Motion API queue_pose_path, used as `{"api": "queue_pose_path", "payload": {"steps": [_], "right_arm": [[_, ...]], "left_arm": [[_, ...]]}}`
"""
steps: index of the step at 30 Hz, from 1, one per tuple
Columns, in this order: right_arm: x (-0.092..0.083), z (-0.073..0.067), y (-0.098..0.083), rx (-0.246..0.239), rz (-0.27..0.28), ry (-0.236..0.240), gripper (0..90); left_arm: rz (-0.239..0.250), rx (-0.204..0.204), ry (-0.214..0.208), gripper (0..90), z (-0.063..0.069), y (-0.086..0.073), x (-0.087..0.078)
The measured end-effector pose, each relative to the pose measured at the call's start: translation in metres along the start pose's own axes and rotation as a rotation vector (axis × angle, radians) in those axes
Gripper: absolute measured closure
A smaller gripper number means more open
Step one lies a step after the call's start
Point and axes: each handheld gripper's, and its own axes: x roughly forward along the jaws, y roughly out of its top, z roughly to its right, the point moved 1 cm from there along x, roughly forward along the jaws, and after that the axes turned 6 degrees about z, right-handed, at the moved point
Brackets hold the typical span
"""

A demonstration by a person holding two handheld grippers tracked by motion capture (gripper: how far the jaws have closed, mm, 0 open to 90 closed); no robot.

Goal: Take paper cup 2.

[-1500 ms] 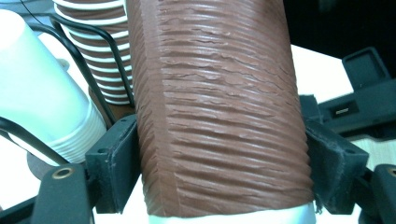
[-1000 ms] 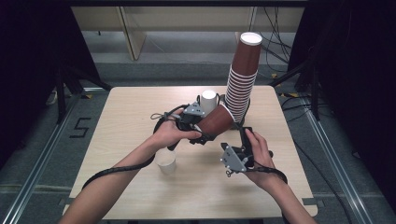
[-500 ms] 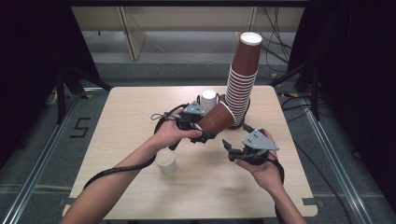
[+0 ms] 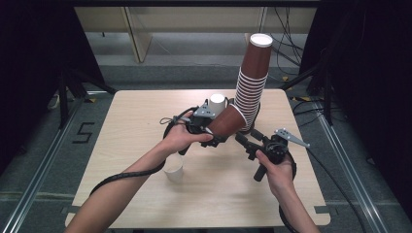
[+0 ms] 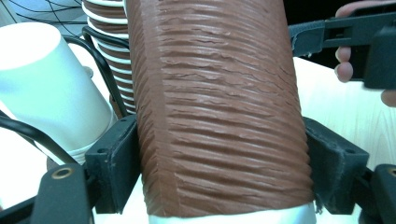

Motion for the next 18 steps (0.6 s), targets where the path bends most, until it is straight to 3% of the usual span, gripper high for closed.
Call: {"api": "queue_pose_path", "payload": {"steps": [2,13,14,18], "right_arm": [[0.002,-0.001,0.0,0.043,-0.003,0.003,12.7],[0.013,-0.003,0.001,0.158,-0.008,-0.007,4.3],[0.014,-0.004,0.001,0.187,-0.009,-0.021,4.3],[0.018,-0.002,0.001,0.185,0.0,-0.025,4.1]], "left_arm": [[0.001,0.001,0.0,21.5,0.001,0.0,0.001],[0.007,-0.002,0.007,21.4,0.002,0.0,0.006],[0.01,-0.003,0.009,21.4,0.002,0.0,0.006],[0.012,-0.004,0.012,21.4,0.003,0.001,0.007]]}}
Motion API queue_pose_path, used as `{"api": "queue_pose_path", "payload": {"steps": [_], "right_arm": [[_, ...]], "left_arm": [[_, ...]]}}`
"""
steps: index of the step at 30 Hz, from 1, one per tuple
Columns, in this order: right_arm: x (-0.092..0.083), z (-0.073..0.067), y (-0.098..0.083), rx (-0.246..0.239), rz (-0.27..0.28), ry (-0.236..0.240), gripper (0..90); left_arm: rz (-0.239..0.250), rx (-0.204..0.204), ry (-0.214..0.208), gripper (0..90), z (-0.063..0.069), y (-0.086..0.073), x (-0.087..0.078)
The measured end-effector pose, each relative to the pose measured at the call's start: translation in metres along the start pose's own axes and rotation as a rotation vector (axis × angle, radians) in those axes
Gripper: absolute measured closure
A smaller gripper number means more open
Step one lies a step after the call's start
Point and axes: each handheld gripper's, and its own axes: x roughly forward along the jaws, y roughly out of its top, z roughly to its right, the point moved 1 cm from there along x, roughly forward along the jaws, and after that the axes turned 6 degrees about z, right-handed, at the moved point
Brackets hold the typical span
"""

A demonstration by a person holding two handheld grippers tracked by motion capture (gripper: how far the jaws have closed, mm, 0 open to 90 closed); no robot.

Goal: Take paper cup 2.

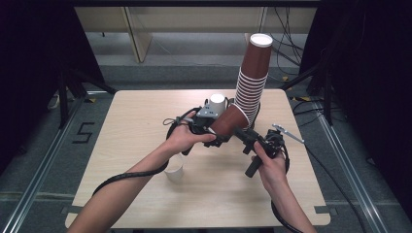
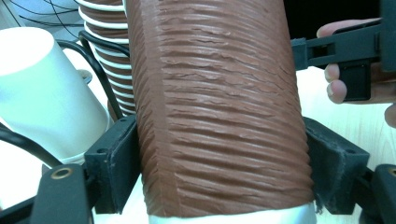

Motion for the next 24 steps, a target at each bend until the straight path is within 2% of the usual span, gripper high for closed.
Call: {"api": "queue_pose_path", "payload": {"steps": [3,9,10,11,12,13,14,15,17,18,20,21,24], "right_arm": [[0.002,-0.001,0.0,0.048,-0.004,-0.011,4.0],[0.01,0.0,-0.001,0.099,0.011,-0.009,4.2],[0.01,-0.002,-0.001,0.139,0.006,-0.01,4.2],[0.012,0.001,-0.001,0.109,0.018,-0.01,4.3],[0.013,0.001,-0.001,0.108,0.019,-0.01,4.3],[0.014,-0.002,-0.002,0.167,0.004,-0.005,4.4],[0.016,-0.001,-0.002,0.162,0.006,-0.011,4.5],[0.017,-0.002,-0.002,0.187,0.005,-0.017,4.8],[0.02,-0.002,-0.002,0.186,0.002,-0.029,4.9],[0.021,-0.001,-0.002,0.186,0.005,-0.014,4.9],[0.023,-0.001,-0.003,0.206,-0.004,-0.033,4.9],[0.024,0.001,-0.003,0.179,0.003,-0.038,4.9],[0.027,0.003,-0.004,0.197,0.004,-0.035,4.4]], "left_arm": [[0.003,0.0,0.0,21.4,0.001,0.0,0.001],[0.006,0.0,0.005,21.4,0.002,0.0,0.001],[0.006,0.002,0.008,21.4,0.002,0.0,0.001],[0.006,0.002,0.004,21.4,0.002,0.0,0.002],[0.01,0.002,0.011,21.4,0.002,0.0,0.002],[0.013,0.004,0.012,21.4,0.002,0.0,0.002],[0.013,0.004,0.012,21.4,0.002,0.0,0.002],[0.019,-0.001,0.012,21.4,0.003,0.0,0.002],[0.023,0.002,0.011,21.4,0.003,0.001,0.001],[0.022,0.004,0.015,21.4,0.003,0.001,0.001],[0.026,0.004,0.018,21.4,0.003,0.002,0.001],[0.025,0.003,0.016,21.4,0.004,0.002,0.001],[0.025,0.006,0.018,21.4,0.004,0.002,0.001]]}}
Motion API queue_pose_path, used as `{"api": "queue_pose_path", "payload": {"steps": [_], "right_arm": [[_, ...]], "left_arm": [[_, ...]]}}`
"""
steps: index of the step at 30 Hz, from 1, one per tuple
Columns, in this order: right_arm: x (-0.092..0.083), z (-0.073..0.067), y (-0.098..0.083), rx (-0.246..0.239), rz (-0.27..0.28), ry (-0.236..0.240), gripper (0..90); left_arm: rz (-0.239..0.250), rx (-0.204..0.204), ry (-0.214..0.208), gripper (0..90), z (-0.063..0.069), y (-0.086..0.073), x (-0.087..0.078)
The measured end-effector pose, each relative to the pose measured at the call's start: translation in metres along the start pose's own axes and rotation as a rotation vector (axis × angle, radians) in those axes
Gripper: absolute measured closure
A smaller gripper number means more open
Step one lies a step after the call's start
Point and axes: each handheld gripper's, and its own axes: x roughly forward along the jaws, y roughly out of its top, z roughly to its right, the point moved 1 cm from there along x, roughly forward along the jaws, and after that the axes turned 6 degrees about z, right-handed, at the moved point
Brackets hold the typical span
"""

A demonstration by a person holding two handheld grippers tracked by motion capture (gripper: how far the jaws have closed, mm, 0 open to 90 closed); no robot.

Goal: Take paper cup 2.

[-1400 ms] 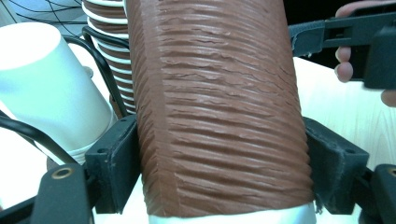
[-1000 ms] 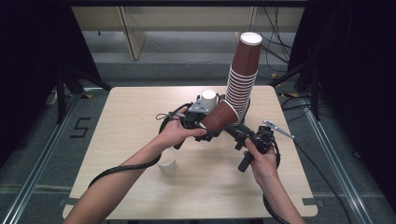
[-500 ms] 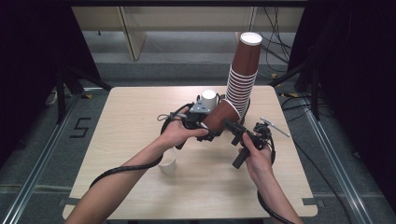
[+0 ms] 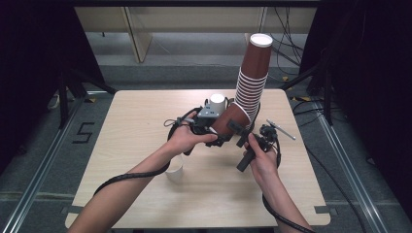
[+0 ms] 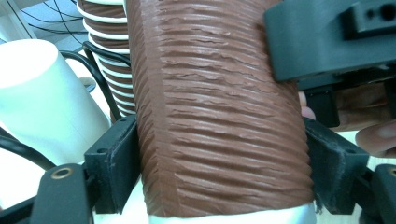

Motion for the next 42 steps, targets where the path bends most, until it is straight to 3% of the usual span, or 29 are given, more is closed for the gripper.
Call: {"api": "queue_pose_path", "payload": {"steps": [3,4,10,11,12,16,25,26,27,28,29,30,32,36,38,39,41,42], "right_arm": [[0.001,-0.001,0.0,0.037,-0.006,0.002,4.6],[0.003,0.001,0.0,0.018,0.008,-0.005,4.7],[0.007,0.0,0.0,0.047,0.008,-0.005,5.1],[0.007,-0.001,0.0,0.082,0.003,-0.008,5.3],[0.007,0.001,0.0,0.048,0.007,-0.007,5.6],[0.009,0.0,0.0,0.094,0.004,-0.013,6.1],[0.011,0.003,0.001,0.078,0.015,-0.018,8.3],[0.01,0.001,0.0,0.104,-0.001,-0.027,9.4],[0.01,0.003,0.0,0.085,0.005,-0.02,10.1],[0.011,0.001,0.0,0.114,0.013,-0.014,10.7],[0.011,0.002,0.0,0.08,0.021,-0.009,11.1],[0.011,0.001,-0.001,0.093,0.022,-0.014,11.5],[0.01,0.002,0.0,0.062,0.023,-0.017,12.3],[0.01,0.0,-0.001,0.075,0.016,-0.017,15.1],[0.01,0.0,-0.001,0.052,0.026,-0.016,15.2],[0.01,-0.001,-0.001,0.078,0.017,-0.02,15.3],[0.01,-0.001,-0.001,0.082,0.013,-0.021,15.6],[0.01,0.0,-0.001,0.05,0.018,-0.014,15.9]], "left_arm": [[-0.001,-0.003,0.0,21.4,0.0,-0.001,0.001],[-0.001,-0.002,0.001,21.4,0.0,-0.001,0.001],[0.001,-0.001,-0.01,21.4,0.002,-0.001,0.003],[0.002,0.002,0.0,21.4,0.003,-0.002,0.003],[0.0,0.002,0.0,21.4,0.003,-0.002,0.003],[-0.001,0.003,0.002,21.4,0.004,-0.002,0.004],[-0.004,0.007,0.005,21.2,0.005,-0.004,0.005],[-0.008,0.009,0.006,21.1,0.005,-0.004,0.005],[-0.01,0.018,0.01,21.0,0.006,-0.004,0.006],[-0.008,0.02,0.012,20.9,0.006,-0.004,0.006],[-0.008,0.021,0.012,20.8,0.007,-0.004,0.006],[-0.006,0.022,0.012,20.7,0.007,-0.004,0.006],[-0.006,0.024,0.013,20.5,0.007,-0.004,0.006],[-0.019,0.038,0.013,20.1,0.006,-0.004,0.007],[-0.016,0.041,0.018,20.1,0.007,-0.005,0.007],[-0.016,0.041,0.019,20.1,0.007,-0.005,0.007],[-0.018,0.04,0.018,20.0,0.006,-0.005,0.007],[-0.018,0.04,0.018,20.0,0.006,-0.005,0.007]]}}
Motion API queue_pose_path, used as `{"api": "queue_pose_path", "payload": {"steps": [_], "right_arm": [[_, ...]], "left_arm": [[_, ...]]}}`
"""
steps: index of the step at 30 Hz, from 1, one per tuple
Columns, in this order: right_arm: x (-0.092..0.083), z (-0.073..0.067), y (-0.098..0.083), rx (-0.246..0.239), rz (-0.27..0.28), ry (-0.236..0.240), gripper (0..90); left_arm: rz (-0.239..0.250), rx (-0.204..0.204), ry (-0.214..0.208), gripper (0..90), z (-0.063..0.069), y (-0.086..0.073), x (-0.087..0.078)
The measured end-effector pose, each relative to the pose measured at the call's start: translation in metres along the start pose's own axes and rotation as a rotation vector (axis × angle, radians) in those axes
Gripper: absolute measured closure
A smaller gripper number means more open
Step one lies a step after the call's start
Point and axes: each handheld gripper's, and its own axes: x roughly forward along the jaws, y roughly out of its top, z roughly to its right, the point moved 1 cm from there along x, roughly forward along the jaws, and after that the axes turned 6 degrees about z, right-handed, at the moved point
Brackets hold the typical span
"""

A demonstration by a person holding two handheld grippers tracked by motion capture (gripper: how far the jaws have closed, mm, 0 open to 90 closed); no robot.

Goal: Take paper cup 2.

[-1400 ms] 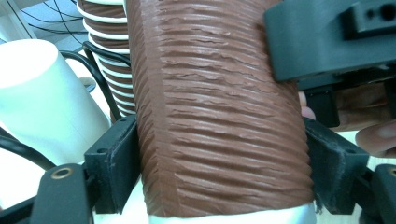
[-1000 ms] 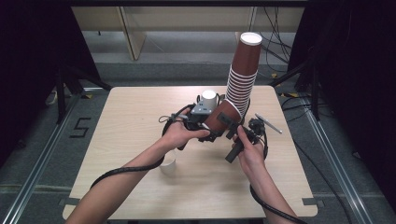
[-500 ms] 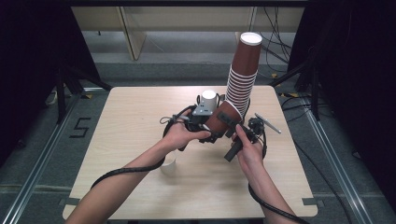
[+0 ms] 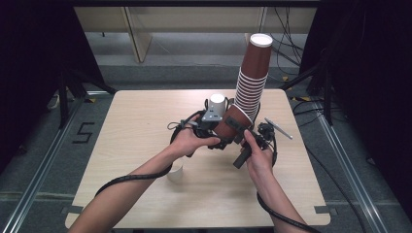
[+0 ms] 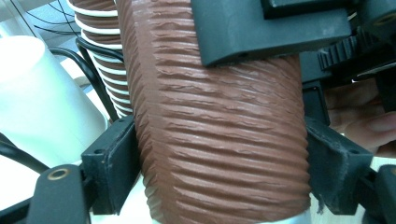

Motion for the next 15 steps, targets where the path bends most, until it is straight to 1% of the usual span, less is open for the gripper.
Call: {"api": "queue_pose_path", "payload": {"steps": [1,2,3,4,5,7,8,9,10,11,12,13,14,15], "right_arm": [[-0.0005,-0.0018,0.0,0.024,-0.006,-0.002,16.1],[-0.0001,-0.0009,0.0004,-0.002,0.001,-0.002,16.6],[0.0003,-0.0013,0.0006,-0.007,0.006,-0.004,16.9],[0.0001,-0.0013,0.001,-0.016,0.002,0.006,17.2],[-0.0001,-0.0019,0.0011,-0.024,0.001,0.0,17.4],[-0.0001,-0.0028,0.0013,-0.026,0.0,-0.002,17.9],[-0.0001,-0.0027,0.0013,-0.031,0.0,0.008,18.0],[-0.0003,-0.0048,0.0011,-0.019,-0.001,-0.004,18.3],[-0.0007,-0.0053,0.0007,-0.019,-0.005,-0.001,18.7],[-0.0003,-0.0042,0.0009,-0.044,-0.002,0.0,19.0],[-0.0001,-0.0043,0.0008,-0.047,0.001,0.003,19.1],[-0.0001,-0.0041,0.0006,-0.065,-0.001,0.0,19.2],[-0.0002,-0.0051,0.0007,-0.059,-0.001,0.014,19.2],[-0.0007,-0.0068,0.0002,-0.04,-0.009,-0.001,19.2]], "left_arm": [[0.008,-0.01,0.001,19.8,0.0003,0.0003,0.0005],[0.009,-0.012,0.001,19.7,0.0002,0.0005,0.0006],[0.009,-0.012,0.001,19.5,0.0002,0.0005,0.0006],[0.011,-0.012,0.005,19.3,0.0002,0.0009,0.0006],[0.01,-0.011,0.006,19.2,0.0002,0.0011,0.0005],[0.008,-0.01,0.007,18.9,0.0001,0.0014,0.0004],[0.009,-0.009,0.007,18.7,0.0001,0.0014,0.0003],[0.009,-0.007,0.007,18.6,0.0001,0.0013,0.0002],[0.01,-0.006,0.007,18.4,0.0001,0.0012,0.0002],[0.007,-0.005,0.008,18.3,0.0,0.0011,0.0001],[0.005,-0.004,0.008,18.1,0.0,0.0011,0.0001],[0.006,-0.004,0.009,18.0,0.0,0.0011,0.0001],[-0.001,0.007,0.007,17.9,-0.0006,0.0011,-0.0006],[-0.001,0.007,0.007,17.9,-0.0006,0.0011,-0.0006]]}}
